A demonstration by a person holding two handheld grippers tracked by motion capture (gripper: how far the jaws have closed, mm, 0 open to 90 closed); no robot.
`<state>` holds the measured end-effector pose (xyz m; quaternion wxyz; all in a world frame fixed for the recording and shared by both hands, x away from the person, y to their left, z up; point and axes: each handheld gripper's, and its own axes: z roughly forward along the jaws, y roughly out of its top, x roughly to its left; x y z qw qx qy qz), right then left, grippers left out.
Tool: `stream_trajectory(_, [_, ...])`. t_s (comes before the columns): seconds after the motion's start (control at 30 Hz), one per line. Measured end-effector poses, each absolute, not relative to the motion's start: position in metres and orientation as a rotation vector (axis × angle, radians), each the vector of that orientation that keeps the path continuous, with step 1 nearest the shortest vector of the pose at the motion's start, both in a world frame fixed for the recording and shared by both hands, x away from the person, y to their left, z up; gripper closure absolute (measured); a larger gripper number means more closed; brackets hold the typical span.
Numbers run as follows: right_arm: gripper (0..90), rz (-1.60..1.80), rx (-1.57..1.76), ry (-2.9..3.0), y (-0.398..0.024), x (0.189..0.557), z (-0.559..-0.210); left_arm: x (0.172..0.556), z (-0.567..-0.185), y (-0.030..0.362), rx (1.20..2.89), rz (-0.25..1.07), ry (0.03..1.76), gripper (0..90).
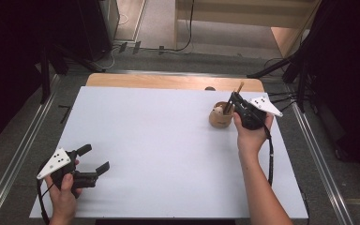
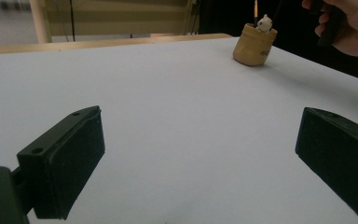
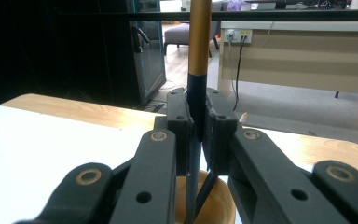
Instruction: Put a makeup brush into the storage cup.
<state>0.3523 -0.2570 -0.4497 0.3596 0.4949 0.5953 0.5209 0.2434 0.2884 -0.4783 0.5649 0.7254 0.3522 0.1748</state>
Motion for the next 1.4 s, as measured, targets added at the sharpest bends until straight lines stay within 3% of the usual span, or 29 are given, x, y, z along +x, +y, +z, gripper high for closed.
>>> stream_trajectory(1.1, [83.6, 1.275, 1.367, 1.598, -0.255, 0.367, -0.498, 0.244, -0.480, 0.286, 1.720, 0.399, 0.832, 1.6])
stream_trajectory(1.4, [77.4, 1.253, 1.410, 1.593, -0.259, 0.367, -0.500, 0.244, -0.481, 0.285, 1.730, 0.396, 0.831, 4.5])
